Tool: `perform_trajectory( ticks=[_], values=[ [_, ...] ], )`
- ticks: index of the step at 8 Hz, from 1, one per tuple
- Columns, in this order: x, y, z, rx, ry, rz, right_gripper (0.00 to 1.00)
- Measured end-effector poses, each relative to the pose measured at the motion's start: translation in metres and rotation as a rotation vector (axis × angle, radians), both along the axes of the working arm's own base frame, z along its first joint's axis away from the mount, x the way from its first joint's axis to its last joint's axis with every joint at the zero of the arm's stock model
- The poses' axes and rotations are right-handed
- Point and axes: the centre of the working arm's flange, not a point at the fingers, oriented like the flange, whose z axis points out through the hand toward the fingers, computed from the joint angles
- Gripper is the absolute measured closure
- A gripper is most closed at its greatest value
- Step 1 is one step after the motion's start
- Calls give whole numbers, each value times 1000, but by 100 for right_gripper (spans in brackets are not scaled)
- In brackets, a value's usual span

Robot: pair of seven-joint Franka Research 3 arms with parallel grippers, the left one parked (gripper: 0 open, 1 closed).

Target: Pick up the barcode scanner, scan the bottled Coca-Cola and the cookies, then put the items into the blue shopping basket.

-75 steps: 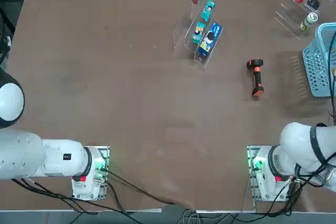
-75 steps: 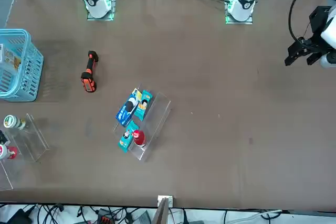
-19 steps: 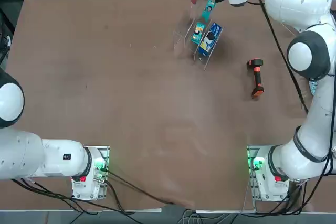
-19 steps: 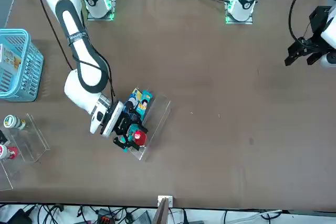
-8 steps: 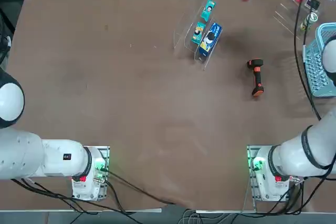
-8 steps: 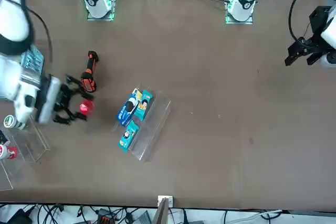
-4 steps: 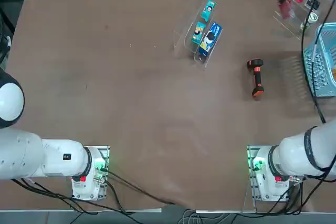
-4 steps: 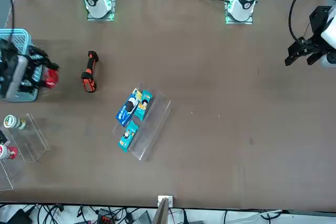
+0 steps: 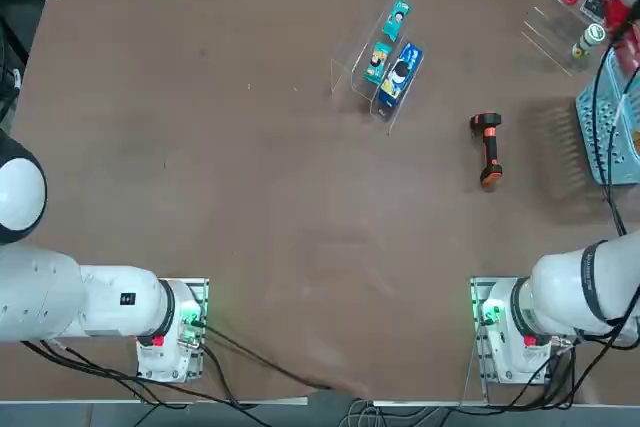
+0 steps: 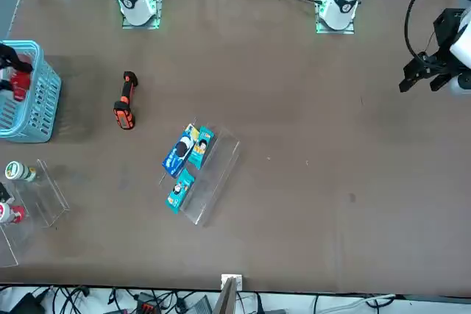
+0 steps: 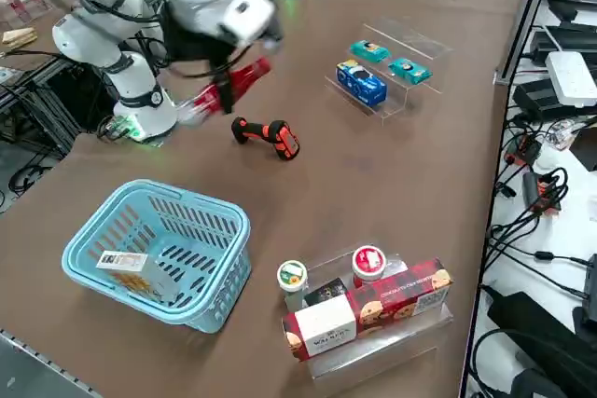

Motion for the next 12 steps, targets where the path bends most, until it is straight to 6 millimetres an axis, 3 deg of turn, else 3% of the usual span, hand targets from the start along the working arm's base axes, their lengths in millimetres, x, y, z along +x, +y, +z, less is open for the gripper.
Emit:
perform_trajectory(
  ticks=[2, 4, 6, 8, 12],
  values=[
    [-29, -60, -1, -73, 0, -104, 27],
    [-59, -117, -26, -116, -14, -213, 27],
    [-84, -161, -58, -137, 2, -299, 27],
    [-88, -179, -84, -165, 30, -373, 27],
    [-62, -180, -128, -226, 35, -407, 27]
  ],
)
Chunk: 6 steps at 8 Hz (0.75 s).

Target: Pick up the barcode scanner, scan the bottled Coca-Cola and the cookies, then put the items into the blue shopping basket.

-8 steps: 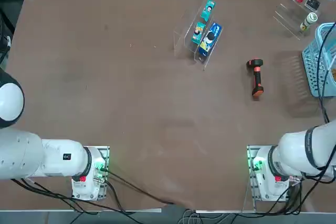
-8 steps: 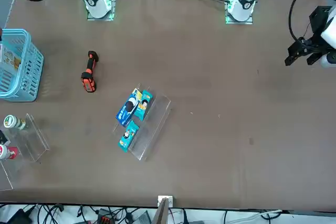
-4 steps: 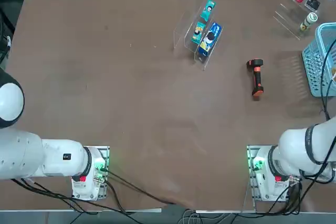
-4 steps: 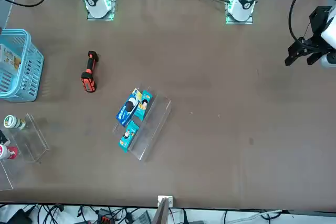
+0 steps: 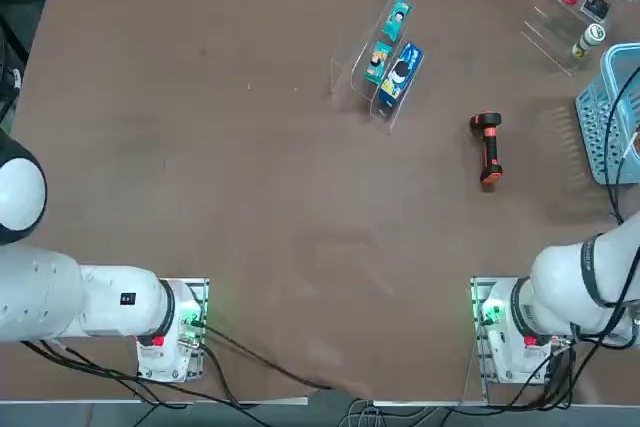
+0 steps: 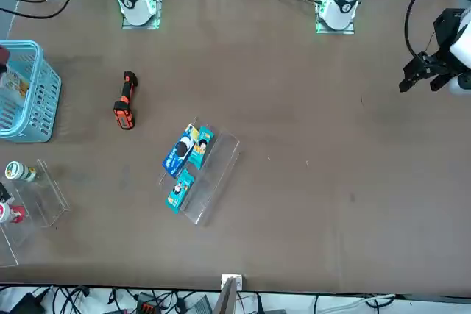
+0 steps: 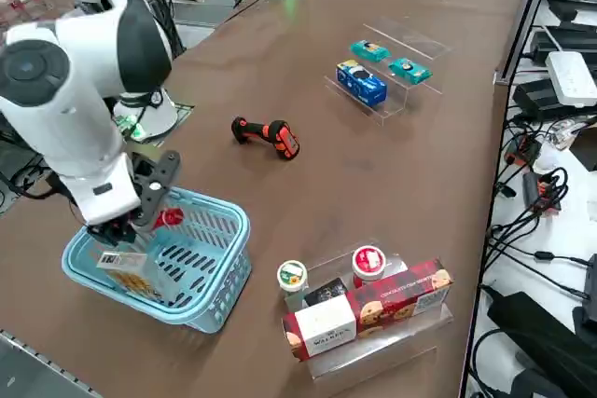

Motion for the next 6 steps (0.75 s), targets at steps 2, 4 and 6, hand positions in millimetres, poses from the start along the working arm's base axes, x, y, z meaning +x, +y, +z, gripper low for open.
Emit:
perform_trajectory(
  ticks=[2, 4, 6],
  values=[
    [6, 3, -11, -4, 9, 5, 27],
    [8, 3, -12, -5, 8, 6, 27],
    [9, 3, -10, -7, 5, 7, 25]
  ],
)
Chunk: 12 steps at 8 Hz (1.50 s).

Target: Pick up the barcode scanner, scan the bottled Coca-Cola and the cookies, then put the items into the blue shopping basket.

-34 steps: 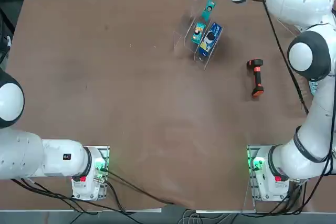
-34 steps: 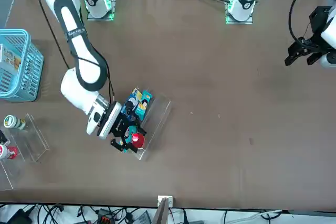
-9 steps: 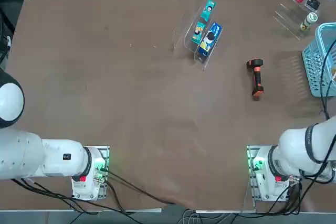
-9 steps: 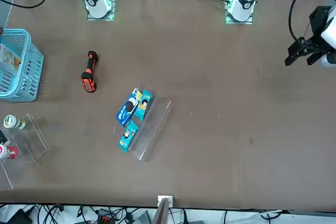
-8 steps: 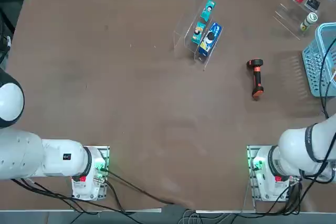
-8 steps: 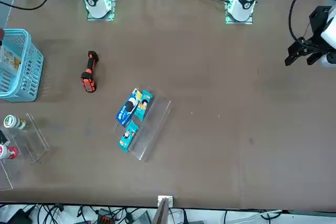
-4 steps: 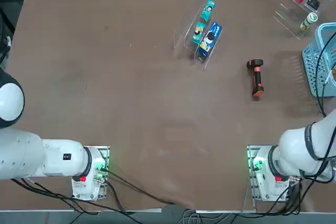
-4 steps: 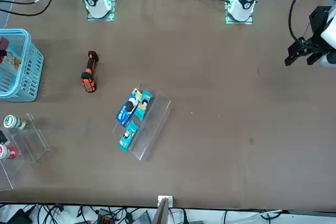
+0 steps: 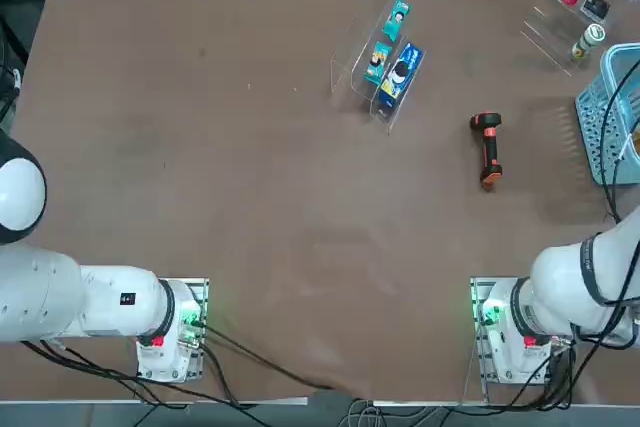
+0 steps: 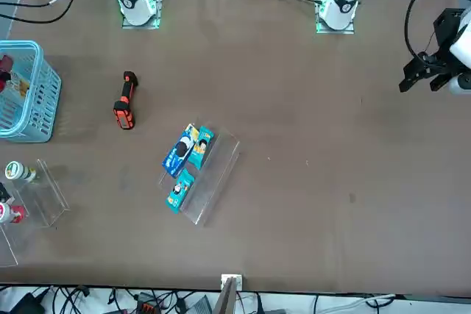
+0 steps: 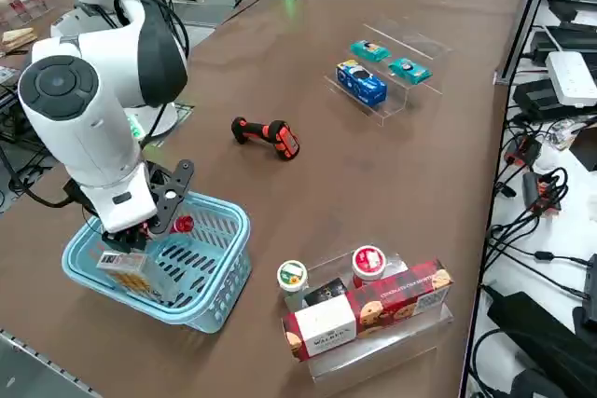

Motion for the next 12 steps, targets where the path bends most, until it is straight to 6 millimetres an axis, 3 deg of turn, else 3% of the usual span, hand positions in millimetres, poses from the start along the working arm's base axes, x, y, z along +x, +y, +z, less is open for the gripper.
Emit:
perform_trajectory(
  ticks=[3, 5, 7, 8, 10, 12],
  values=[
    [6, 3, 7, -8, -11, 9, 2],
    [8, 5, 11, -12, -18, 14, 0],
    [22, 16, 30, -28, -46, 43, 0],
    [34, 28, 51, -37, -68, 69, 0],
    [53, 67, 120, -28, -99, 127, 0],
    [64, 130, 197, -6, -125, 199, 0]
  ],
)
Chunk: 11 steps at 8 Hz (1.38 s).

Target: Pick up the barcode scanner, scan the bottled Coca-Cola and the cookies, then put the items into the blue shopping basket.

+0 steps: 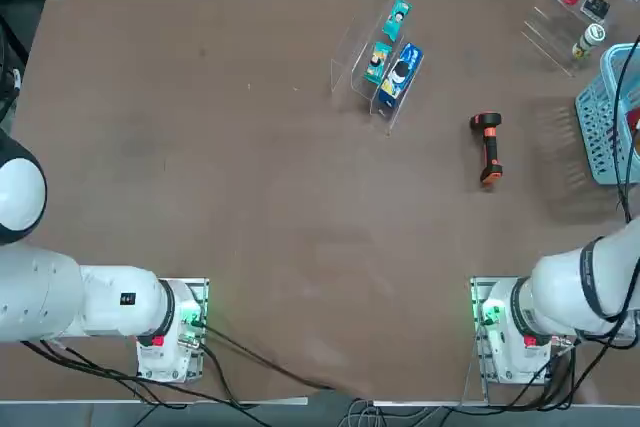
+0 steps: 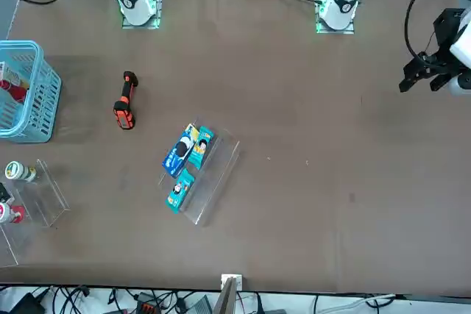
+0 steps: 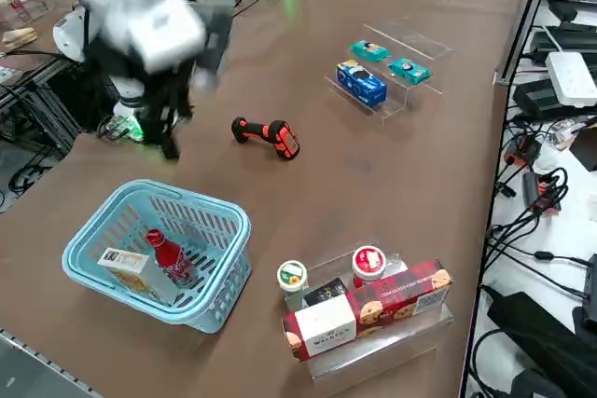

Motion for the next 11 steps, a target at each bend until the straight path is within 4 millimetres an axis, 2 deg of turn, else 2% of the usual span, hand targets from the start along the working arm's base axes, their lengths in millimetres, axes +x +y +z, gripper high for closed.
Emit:
perform_trajectory(
  ticks=[1, 3, 6, 7, 8, 11],
  values=[
    [3, 36, 31, -1, -20, 7, 0],
    [1, 100, 73, 9, -50, -20, 0],
    [-8, 205, 117, 11, -86, -144, 0],
    [-13, 231, 124, 6, -83, -193, 0],
    [-15, 248, 127, -7, -82, -240, 0],
    [-14, 283, 130, -50, -90, -361, 0]
  ],
)
